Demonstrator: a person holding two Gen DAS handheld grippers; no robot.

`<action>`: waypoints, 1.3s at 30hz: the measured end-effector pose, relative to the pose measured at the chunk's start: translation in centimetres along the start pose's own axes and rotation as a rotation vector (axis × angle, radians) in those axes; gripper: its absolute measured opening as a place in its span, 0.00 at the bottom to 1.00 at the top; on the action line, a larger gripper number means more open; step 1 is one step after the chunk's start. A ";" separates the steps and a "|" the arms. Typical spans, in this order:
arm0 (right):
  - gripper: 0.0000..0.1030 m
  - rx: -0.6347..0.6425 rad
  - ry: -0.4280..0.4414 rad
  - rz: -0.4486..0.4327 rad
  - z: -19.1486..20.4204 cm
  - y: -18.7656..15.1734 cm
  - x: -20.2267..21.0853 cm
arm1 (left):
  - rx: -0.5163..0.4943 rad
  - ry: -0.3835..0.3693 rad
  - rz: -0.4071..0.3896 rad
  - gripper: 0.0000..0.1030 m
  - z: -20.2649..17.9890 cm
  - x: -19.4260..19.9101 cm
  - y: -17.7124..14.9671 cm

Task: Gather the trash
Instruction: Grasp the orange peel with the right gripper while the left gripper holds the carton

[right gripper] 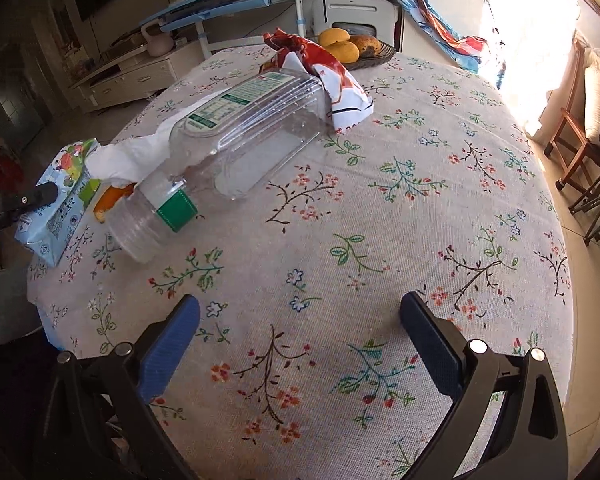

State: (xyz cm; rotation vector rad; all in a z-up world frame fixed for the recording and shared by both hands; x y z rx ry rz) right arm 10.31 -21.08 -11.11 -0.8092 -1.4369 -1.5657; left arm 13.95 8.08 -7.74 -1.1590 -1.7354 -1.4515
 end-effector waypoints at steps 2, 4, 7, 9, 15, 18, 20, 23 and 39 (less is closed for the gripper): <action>0.93 0.000 0.047 -0.058 0.6 0.2 1.1 | -0.009 0.025 0.004 0.53 -0.2 -0.4 0.2; 0.93 0.066 -0.002 -0.185 1.8 1.1 3.6 | -0.020 0.046 0.007 0.55 -0.7 -0.9 0.4; 0.93 0.208 -0.007 -0.341 4.9 2.9 7.0 | -0.015 0.057 0.007 0.55 -0.8 -1.3 0.6; 0.93 0.314 -0.003 -0.336 7.7 4.8 7.1 | 0.009 0.059 0.003 0.55 -0.4 -1.2 0.8; 0.73 0.512 0.025 -0.073 14.3 11.4 0.8 | 0.049 0.042 0.014 0.60 1.2 -0.6 0.9; 0.54 0.574 0.023 0.093 16.4 13.0 -3.4 | 0.051 0.048 0.021 0.64 1.5 -0.5 1.0; 0.51 0.626 -0.031 0.146 17.4 13.5 -5.2 | 0.045 0.052 0.028 0.65 1.6 -0.5 1.0; 0.45 0.677 -0.066 0.218 18.3 13.6 -7.4 | 0.028 0.066 0.031 0.65 1.5 -0.4 1.1; 0.15 0.332 0.229 0.082 13.7 14.2 -3.7 | -0.071 0.117 0.034 0.76 -0.8 -0.6 0.8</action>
Point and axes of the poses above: each gripper's, at about its wrist camera, not at the fingertips, and x roughly against the way its jaws point, z to its left, y to its top, the point moved 3 cm from there along -x, roughly the way its jaws point, and after that the axes turned 7 degrees about z, right-handed, at the moved point
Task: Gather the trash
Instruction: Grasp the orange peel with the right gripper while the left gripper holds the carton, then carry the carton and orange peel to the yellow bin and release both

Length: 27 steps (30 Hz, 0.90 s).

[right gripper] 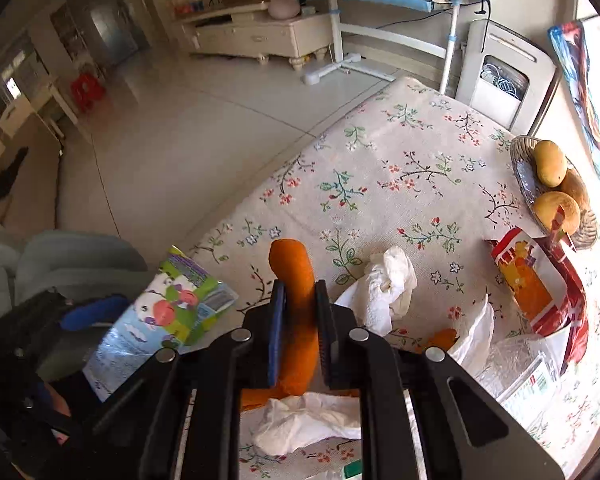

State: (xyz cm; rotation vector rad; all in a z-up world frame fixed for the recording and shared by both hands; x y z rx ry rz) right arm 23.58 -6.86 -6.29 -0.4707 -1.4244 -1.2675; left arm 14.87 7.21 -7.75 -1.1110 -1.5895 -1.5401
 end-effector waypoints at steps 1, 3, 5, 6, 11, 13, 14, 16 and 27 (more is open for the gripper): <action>0.15 -0.028 0.045 -0.063 -0.1 -0.5 1.5 | -0.010 0.027 -0.011 0.76 -0.3 0.0 0.0; 0.15 -0.082 0.135 -0.180 -0.4 -1.9 4.5 | -0.020 0.060 -0.019 0.76 -0.5 -0.1 0.0; 0.15 -0.124 0.191 -0.274 -0.7 -3.6 7.5 | -0.023 0.049 -0.015 0.76 -0.6 -0.2 0.0; 0.15 -0.140 0.215 -0.307 -0.8 -4.7 8.7 | -0.024 0.051 -0.015 0.76 -0.7 -0.2 -0.1; 0.15 -0.166 0.177 -0.373 -2.6 -10.3 12.3 | -0.039 0.060 -0.011 0.76 -1.3 -0.4 -0.2; 0.15 -0.183 0.121 -0.356 -3.8 -12.2 12.2 | -0.045 0.068 -0.013 0.76 -1.7 -0.5 -0.2; 0.15 -0.204 0.114 -0.347 -4.4 -13.2 11.9 | -0.048 0.074 -0.014 0.76 -1.9 -0.7 -0.2; 0.15 -0.276 0.130 -0.331 -5.8 -14.1 11.3 | -0.056 0.077 -0.020 0.76 -2.2 -0.7 -0.3; 0.16 -0.284 0.176 -0.297 -5.2 -16.1 11.3 | -0.136 0.131 -0.084 0.35 -4.1 0.0 -0.6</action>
Point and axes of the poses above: each gripper's, at about its wrist camera, not at the fingertips, and x roughly against the way its jaws point, z to its left, y to its top, the point moved 3 cm from there along -x, roughly the way its jaws point, and after that the axes turned 7 degrees about z, right-handed, at the moved point
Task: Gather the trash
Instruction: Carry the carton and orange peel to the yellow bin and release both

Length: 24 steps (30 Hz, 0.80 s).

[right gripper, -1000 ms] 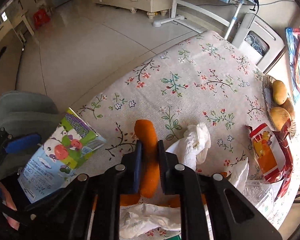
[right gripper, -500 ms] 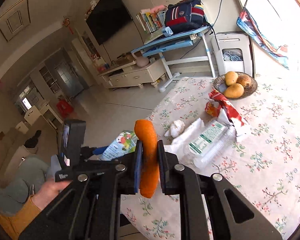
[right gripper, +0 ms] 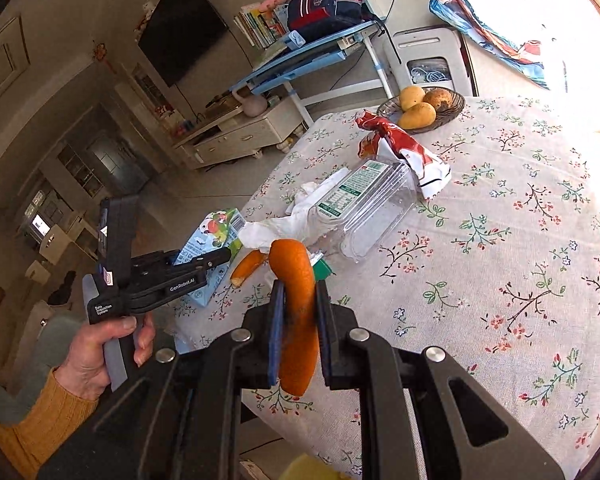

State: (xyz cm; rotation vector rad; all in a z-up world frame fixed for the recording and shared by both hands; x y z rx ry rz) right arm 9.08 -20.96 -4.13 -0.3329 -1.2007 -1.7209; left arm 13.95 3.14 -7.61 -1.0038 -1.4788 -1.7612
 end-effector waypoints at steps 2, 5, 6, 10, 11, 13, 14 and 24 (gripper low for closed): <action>0.16 0.015 -0.003 0.003 0.4 -0.6 0.2 | 0.003 0.006 -0.036 0.35 -0.1 1.0 0.0; 0.16 0.029 -0.003 -0.003 1.0 -1.8 0.6 | 0.018 -0.018 -0.113 0.35 0.1 3.3 0.0; 0.16 0.032 -0.008 -0.002 1.3 -2.4 0.7 | 0.020 -0.032 -0.147 0.35 0.0 4.2 -0.1; 0.16 0.043 -0.040 0.031 2.3 -5.6 1.0 | 0.039 -0.111 -0.234 0.35 -1.0 7.4 -2.4; 0.16 0.043 -0.046 0.042 2.4 -6.5 1.0 | 0.041 -0.133 -0.242 0.35 -1.6 8.0 -3.4; 0.16 0.040 -0.062 0.061 2.6 -8.1 1.1 | 0.036 -0.174 -0.244 0.35 -3.1 8.8 -5.3; 0.16 0.034 -0.075 0.069 2.6 -8.9 1.3 | 0.029 -0.193 -0.241 0.35 -3.9 9.1 -6.3; 0.18 -0.168 -0.122 0.165 0.5 -17.2 3.0 | -0.049 -0.327 -0.156 0.35 -10.9 10.4 -14.1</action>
Point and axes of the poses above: each gripper's, at about its wrist camera, not at the fingertips, and x roughly against the way its jaws point, z to its left, y to its top, the point moved 3 cm from there along -x, roughly the way its jaws point, and after that the axes turned 7 degrees about z, right-handed, at the moved point
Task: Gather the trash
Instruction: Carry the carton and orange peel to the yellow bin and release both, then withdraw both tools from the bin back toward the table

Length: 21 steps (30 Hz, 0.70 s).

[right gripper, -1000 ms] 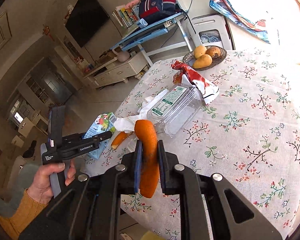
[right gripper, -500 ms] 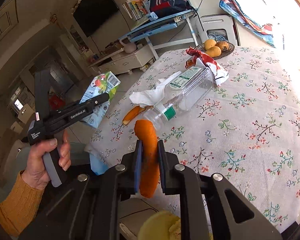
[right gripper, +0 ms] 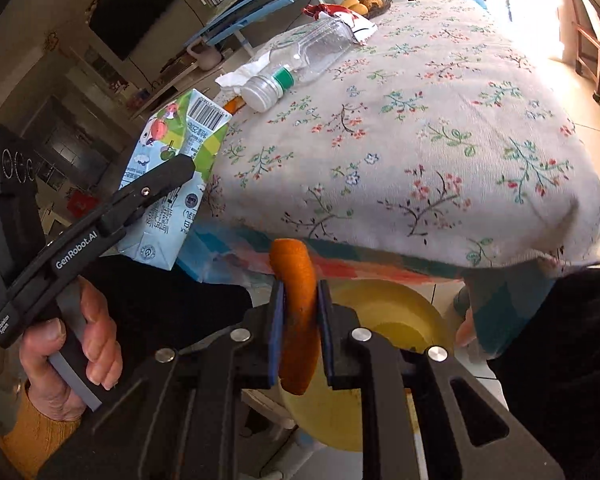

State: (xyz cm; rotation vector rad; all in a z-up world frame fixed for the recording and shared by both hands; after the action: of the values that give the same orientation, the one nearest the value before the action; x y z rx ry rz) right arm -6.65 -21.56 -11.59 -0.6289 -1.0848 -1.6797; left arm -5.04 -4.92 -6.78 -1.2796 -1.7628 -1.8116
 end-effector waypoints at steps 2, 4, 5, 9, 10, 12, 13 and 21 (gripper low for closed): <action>0.18 -0.017 -0.005 0.016 -0.2 -0.7 -0.1 | -0.003 -0.021 0.034 0.35 -0.9 -0.3 -1.1; 0.25 -0.014 -0.031 0.017 -0.2 -0.8 0.1 | -0.002 -0.042 0.075 0.35 -1.8 -0.7 -2.3; 0.30 -0.018 -0.045 0.013 -0.4 -0.7 0.2 | 0.003 -0.059 0.103 0.35 -2.2 -1.0 -2.9; 0.49 -0.061 -0.072 -0.013 -1.5 -0.7 0.7 | 0.014 -0.108 0.232 0.36 -3.1 -2.5 -5.5; 0.53 -0.069 -0.072 -0.026 -1.7 -0.6 0.9 | 0.003 -0.121 0.264 0.38 -3.4 -2.9 -6.1; 0.61 -0.078 -0.098 -0.058 -2.0 -0.4 1.3 | -0.023 -0.105 0.281 0.52 -3.9 -3.2 -6.7; 0.65 -0.082 -0.113 -0.075 -2.1 -0.3 1.6 | -0.030 -0.093 0.270 0.65 -4.0 -3.1 -6.7; 0.90 -0.018 -0.465 -0.246 -0.9 0.7 4.1 | 0.044 0.050 0.005 0.93 -1.7 0.7 -4.1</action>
State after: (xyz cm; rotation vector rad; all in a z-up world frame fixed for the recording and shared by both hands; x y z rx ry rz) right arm -7.43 -24.30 -8.49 -0.9610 -1.5269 -1.7996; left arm -9.07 -5.46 -8.61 -1.2098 -1.7615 -1.7768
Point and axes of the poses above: each gripper's, at about its wrist camera, not at the fingertips, and x roughly against the way its jaws point, z to its left, y to its top, the point moved 3 cm from there along -x, roughly the way its jaws point, and after that the axes turned 7 degrees about z, right-handed, at the moved point
